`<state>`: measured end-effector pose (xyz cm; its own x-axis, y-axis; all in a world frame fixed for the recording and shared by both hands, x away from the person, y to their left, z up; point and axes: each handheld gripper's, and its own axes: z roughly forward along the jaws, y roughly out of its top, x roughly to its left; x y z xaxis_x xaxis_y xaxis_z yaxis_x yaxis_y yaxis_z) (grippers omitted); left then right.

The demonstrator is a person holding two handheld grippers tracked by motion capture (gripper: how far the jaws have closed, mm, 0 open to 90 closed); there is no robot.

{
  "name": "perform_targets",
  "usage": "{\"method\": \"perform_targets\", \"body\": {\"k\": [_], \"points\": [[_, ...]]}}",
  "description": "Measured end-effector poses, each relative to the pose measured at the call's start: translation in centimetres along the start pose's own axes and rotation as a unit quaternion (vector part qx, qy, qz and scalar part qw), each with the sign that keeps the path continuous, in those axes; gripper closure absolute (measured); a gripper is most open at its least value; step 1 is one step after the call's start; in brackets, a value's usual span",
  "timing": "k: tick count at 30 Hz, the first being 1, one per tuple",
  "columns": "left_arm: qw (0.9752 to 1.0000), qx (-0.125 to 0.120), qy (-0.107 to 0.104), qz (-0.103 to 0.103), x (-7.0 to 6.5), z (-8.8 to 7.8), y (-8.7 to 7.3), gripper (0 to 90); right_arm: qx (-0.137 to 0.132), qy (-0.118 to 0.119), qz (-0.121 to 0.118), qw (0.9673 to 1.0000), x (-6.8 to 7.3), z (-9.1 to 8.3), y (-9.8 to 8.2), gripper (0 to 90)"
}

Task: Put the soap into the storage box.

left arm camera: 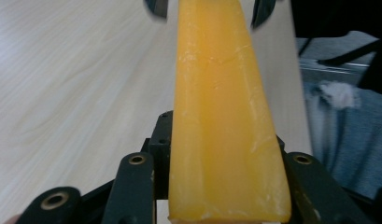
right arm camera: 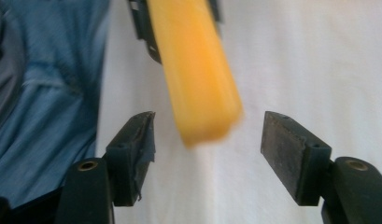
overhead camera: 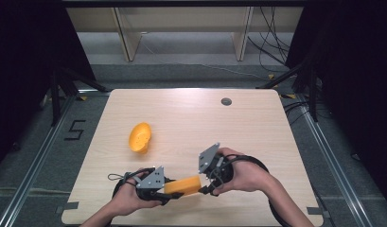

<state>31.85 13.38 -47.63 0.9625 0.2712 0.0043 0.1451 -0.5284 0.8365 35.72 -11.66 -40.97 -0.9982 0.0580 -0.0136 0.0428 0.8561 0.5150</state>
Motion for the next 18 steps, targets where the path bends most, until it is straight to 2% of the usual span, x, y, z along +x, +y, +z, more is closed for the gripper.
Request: {"method": "perform_targets", "body": {"k": [1,2,3,4,5,6,7,8,9,10,11,12,13,14,15,16,17,18], "points": [[0.9999,0.0,0.011,-0.01,0.0,-0.2,-0.1,60.4,-0.013,-0.007,0.011,0.9998,-0.1,-0.6,-0.6,33.1],[0.9995,0.001,0.025,-0.02,0.1,-0.4,-0.3,60.4,-0.025,-0.03,0.028,0.9988,0.0,-1.2,-1.2,32.6],[0.9989,0.007,0.03,-0.035,0.3,-0.6,-0.5,60.4,-0.034,-0.04,0.049,0.9974,0.0,-1.8,-1.8,31.8],[0.9984,0.009,0.044,-0.036,0.4,-0.7,-0.6,60.4,-0.044,-0.056,0.065,0.9953,0.1,-2.3,-2.7,31.4],[0.9973,0.008,0.055,-0.047,0.5,-0.9,-0.8,60.4,-0.047,-0.064,0.077,0.9939,0.2,-2.5,-3.2,31.7],[0.9969,0.009,0.057,-0.054,0.7,-1.0,-0.9,60.4,-0.046,-0.084,0.097,0.9906,0.3,-2.7,-4.1,32.0],[0.9969,0.009,0.057,-0.054,0.7,-1.0,-0.9,60.3,-0.041,-0.094,0.104,0.9892,0.4,-2.8,-4.6,32.2],[0.9955,0.005,0.068,-0.066,0.9,-1.3,-1.0,60.3,-0.037,-0.108,0.12,0.9862,0.7,-2.8,-5.5,33.5],[0.9951,-0.001,0.066,-0.073,1.0,-1.5,-1.1,60.3,-0.039,-0.113,0.127,0.9846,0.8,-2.8,-6.1,35.1],[0.9951,-0.005,0.066,-0.073,1.3,-1.7,-1.1,60.3,-0.043,-0.12,0.142,0.9816,0.9,-2.8,-6.8,37.1],[0.9934,-0.006,0.078,-0.083,1.3,-1.8,-1.1,60.3,-0.044,-0.13,0.17,0.9759,1.2,-2.8,-7.5,38.5],[0.9931,-0.004,0.078,-0.088,1.5,-2.0,-1.1,60.3,-0.044,-0.135,0.176,0.974,1.3,-2.8,-8.1,40.8],[0.991,-0.006,0.094,-0.096,1.5,-2.2,-1.1,60.3,-0.045,-0.143,0.198,0.9687,1.6,-2.9,-8.6,43.1],[0.99,-0.007,0.1,-0.1,1.7,-2.4,-1.2,60.3,-0.05,-0.143,0.19,0.97,1.6,-2.9,-9.2,44.8],[0.9881,-0.013,0.106,-0.11,1.8,-2.5,-1.2,60.4,-0.057,-0.153,0.202,0.9657,1.8,-2.9,-9.7,45.3],[0.9873,-0.005,0.11,-0.114,2.0,-2.8,-1.2,60.4,-0.066,-0.166,0.221,0.9586,2.1,-3.0,-10.1,47.0],[0.9853,-0.007,0.125,-0.116,2.2,-3.0,-1.2,60.3,-0.079,-0.171,0.224,0.9563,2.1,-3.1,-10.5,48.4],[0.9842,-0.013,0.131,-0.118,2.3,-3.1,-1.2,60.3,-0.088,-0.182,0.241,0.9493,2.3,-3.3,-10.9,50.4]]}}
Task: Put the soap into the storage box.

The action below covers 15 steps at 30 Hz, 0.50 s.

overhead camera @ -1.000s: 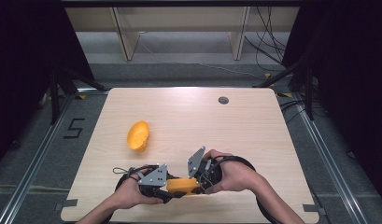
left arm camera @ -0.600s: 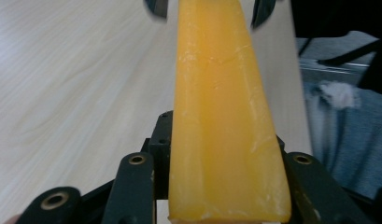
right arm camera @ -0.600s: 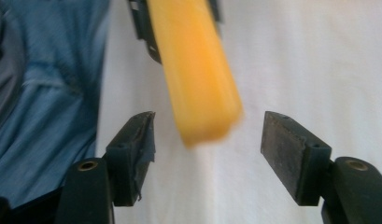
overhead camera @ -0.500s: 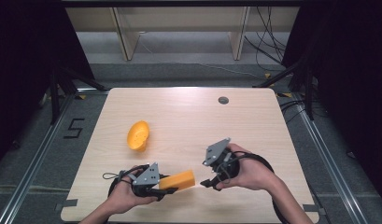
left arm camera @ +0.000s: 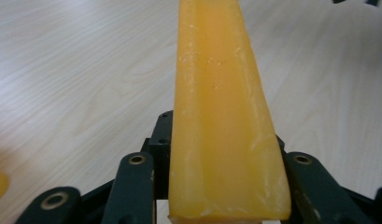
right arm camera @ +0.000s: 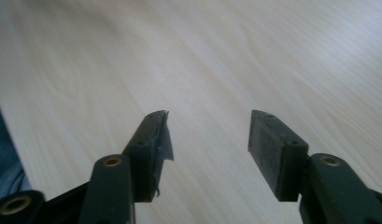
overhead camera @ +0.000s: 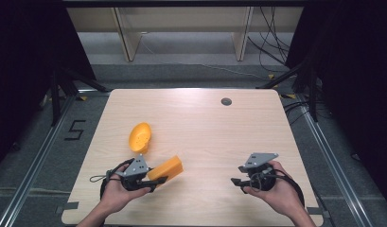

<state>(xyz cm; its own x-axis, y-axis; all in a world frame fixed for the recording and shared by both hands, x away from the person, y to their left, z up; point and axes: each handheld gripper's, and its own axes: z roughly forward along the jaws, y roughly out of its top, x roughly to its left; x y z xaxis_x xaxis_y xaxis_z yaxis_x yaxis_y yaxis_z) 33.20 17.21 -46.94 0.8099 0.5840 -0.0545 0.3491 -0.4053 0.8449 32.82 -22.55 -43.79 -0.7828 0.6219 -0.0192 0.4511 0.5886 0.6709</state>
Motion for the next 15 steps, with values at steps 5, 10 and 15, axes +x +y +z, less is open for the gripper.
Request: {"method": "perform_targets", "body": {"k": [5,10,15], "points": [[0.9966,-0.017,0.065,-0.047,0.5,-0.8,0.4,60.4,-0.029,-0.052,0.101,0.9931,-0.5,-1.0,-1.8,53.0],[0.9898,-0.031,0.115,-0.078,1.0,-1.3,0.6,60.4,-0.041,-0.077,0.137,0.9868,-0.8,-1.5,-2.7,52.9],[0.9772,-0.049,0.169,-0.119,2.0,-1.5,1.1,60.4,-0.045,-0.085,0.145,0.9847,-1.0,-1.8,-3.3,52.9]]}}
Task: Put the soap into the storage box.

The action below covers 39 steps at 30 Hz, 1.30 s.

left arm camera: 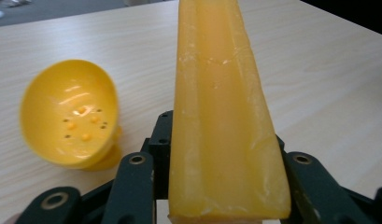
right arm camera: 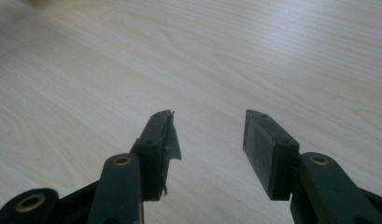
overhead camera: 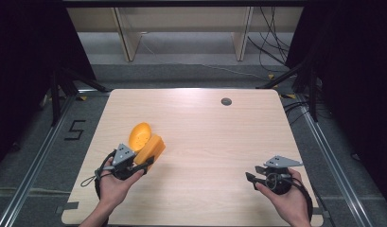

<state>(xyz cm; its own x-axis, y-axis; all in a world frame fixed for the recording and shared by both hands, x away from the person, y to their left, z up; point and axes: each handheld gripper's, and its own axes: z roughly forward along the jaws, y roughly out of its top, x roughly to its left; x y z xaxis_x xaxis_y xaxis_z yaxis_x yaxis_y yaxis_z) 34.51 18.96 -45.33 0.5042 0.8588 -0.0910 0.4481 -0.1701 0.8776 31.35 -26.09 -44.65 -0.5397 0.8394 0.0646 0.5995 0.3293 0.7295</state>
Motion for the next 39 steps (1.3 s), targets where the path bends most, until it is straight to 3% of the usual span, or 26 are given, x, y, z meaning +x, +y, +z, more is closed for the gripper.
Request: {"method": "perform_targets", "body": {"k": [2,4,6,7,8,10,11,13,14,15,16,17,21,24,25,26,30,31,36,37,39], "points": [[0.9997,-0.003,0.02,-0.011,0.3,0.1,0.4,60.4,0.008,-0.004,0.026,0.9996,0.2,-0.2,0.0,52.9],[0.9991,-0.003,0.038,-0.018,0.8,0.1,0.8,60.4,0.005,-0.006,0.031,0.9995,0.1,-0.1,-0.1,52.8],[0.9982,-0.007,0.05,-0.032,1.3,0.4,1.1,60.4,0.0,-0.006,0.004,1.0,-0.5,0.0,-0.2,52.9],[0.9982,-0.007,0.05,-0.032,1.3,0.4,1.1,60.4,0.0,-0.006,0.004,1.0,-0.5,0.0,-0.2,52.9],[0.997,-0.006,0.067,-0.038,1.9,0.6,1.4,60.4,0.0,-0.014,0.024,0.9996,-0.4,-0.1,-0.2,52.9],[0.9961,-0.005,0.075,-0.045,2.1,0.7,1.6,60.4,-0.007,-0.008,0.019,0.9998,-0.7,0.0,-0.2,52.8],[0.9943,0.003,0.095,-0.049,2.6,0.9,2.0,60.4,-0.009,-0.014,0.009,0.9998,-0.9,0.1,-0.3,52.8],[0.9935,0.0,0.101,-0.054,2.9,1.2,2.2,60.3,-0.002,-0.018,0.019,0.9997,-0.8,0.0,-0.3,52.8],[0.9923,-0.001,0.11,-0.058,3.2,1.5,2.6,60.4,0.003,-0.015,0.035,0.9993,-0.6,0.0,-0.3,52.8],[0.9915,-0.002,0.116,-0.059,3.3,1.7,2.8,60.4,0.005,-0.018,0.027,0.9995,-0.7,0.0,-0.3,52.8],[0.9906,-0.003,0.122,-0.061,3.4,1.9,2.9,60.4,0.009,-0.012,0.047,0.9988,-0.4,0.0,-0.3,52.8],[0.9899,-0.003,0.127,-0.062,3.6,2.2,3.1,60.4,-0.002,-0.014,0.014,0.9998,-0.9,0.1,-0.3,52.6],[0.9856,0.001,0.152,-0.075,4.0,3.5,3.3,60.4,0.011,-0.022,0.024,0.9994,-0.7,0.0,-0.3,52.3],[0.9822,0.002,0.172,-0.075,4.3,4.3,3.2,60.4,0.003,-0.015,0.021,0.9997,-0.8,0.2,-0.3,52.3],[0.9822,0.002,0.172,-0.075,4.3,4.3,3.2,60.4,0.003,-0.015,0.021,0.9997,-0.8,0.2,-0.3,52.3],[0.9797,0.001,0.186,-0.076,4.4,4.6,3.1,60.4,0.004,-0.005,0.027,0.9996,-0.9,0.2,-0.3,52.2],[0.9773,0.001,0.198,-0.074,4.3,5.1,2.8,60.4,0.005,-0.014,0.023,0.9996,-0.9,0.2,-0.3,52.2],[0.977,0.003,0.202,-0.069,4.3,5.2,2.8,60.4,0.015,-0.017,0.035,0.9991,-0.6,0.1,-0.4,52.3],[0.9748,0.004,0.21,-0.074,4.0,5.9,2.6,60.4,0.012,-0.021,0.023,0.9994,-0.7,0.0,-0.3,52.2],[0.9734,0.0,0.216,-0.076,3.8,6.1,2.5,60.4,0.01,-0.023,0.015,0.9996,-0.8,0.1,-0.4,52.1],[0.9716,0.002,0.224,-0.075,3.5,6.4,2.3,60.4,0.015,-0.015,0.028,0.9994,-0.7,0.1,-0.3,52.1]]}}
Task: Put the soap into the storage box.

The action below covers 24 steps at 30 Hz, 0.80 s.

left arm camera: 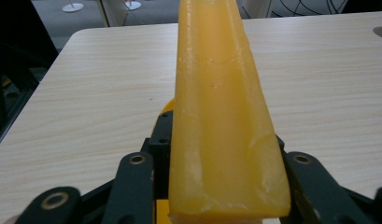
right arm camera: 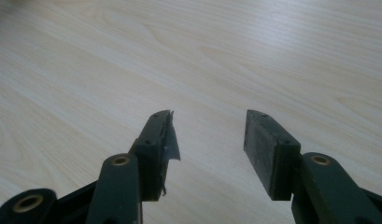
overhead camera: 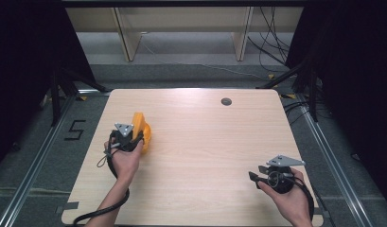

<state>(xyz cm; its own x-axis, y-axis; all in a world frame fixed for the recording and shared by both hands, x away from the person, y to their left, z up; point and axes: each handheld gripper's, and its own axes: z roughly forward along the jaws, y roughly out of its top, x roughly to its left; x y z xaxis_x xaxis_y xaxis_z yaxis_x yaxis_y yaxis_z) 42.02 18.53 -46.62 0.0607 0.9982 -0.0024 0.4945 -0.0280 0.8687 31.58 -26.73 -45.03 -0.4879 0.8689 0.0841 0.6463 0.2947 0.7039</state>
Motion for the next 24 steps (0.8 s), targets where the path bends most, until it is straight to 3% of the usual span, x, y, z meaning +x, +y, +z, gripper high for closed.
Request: {"method": "perform_targets", "body": {"k": [2,4,9,14,15,16,17,19,24], "points": [[0.9999,-0.001,0.008,-0.006,-0.3,0.2,-0.3,60.4,0.002,0.006,0.004,1.0,0.0,0.1,0.0,52.0],[0.9999,-0.004,0.01,-0.011,-0.4,0.4,-0.5,60.4,-0.005,0.002,-0.012,0.9999,-0.1,0.2,-0.1,52.0],[0.9996,-0.006,0.021,-0.018,-0.8,0.7,-1.0,60.3,-0.003,0.01,-0.006,0.9999,0.0,0.3,0.0,51.9],[0.9996,-0.004,0.025,-0.01,-0.7,1.1,-1.3,60.3,0.0,0.016,-0.011,0.9998,0.0,0.3,0.0,51.9],[0.9997,-0.005,0.023,-0.009,-0.7,1.2,-1.4,60.3,-0.002,0.026,-0.017,0.9995,-0.1,0.4,0.0,51.8],[0.9997,-0.003,0.024,-0.007,-0.7,1.3,-1.4,60.3,0.007,0.021,-0.003,0.9997,0.1,0.3,0.0,51.8],[0.9997,-0.001,0.022,-0.006,-0.6,1.3,-1.5,60.3,0.003,0.006,-0.017,0.9998,0.0,0.3,-0.1,51.7],[0.9998,-0.001,0.02,-0.008,-0.6,1.4,-1.6,60.2,0.011,0.005,-0.003,0.9999,0.2,0.3,-0.1,51.7],[0.9998,-0.002,0.016,-0.007,-0.6,1.5,-1.7,60.1,0.012,0.011,-0.003,0.9999,0.2,0.3,-0.1,51.3]]}}
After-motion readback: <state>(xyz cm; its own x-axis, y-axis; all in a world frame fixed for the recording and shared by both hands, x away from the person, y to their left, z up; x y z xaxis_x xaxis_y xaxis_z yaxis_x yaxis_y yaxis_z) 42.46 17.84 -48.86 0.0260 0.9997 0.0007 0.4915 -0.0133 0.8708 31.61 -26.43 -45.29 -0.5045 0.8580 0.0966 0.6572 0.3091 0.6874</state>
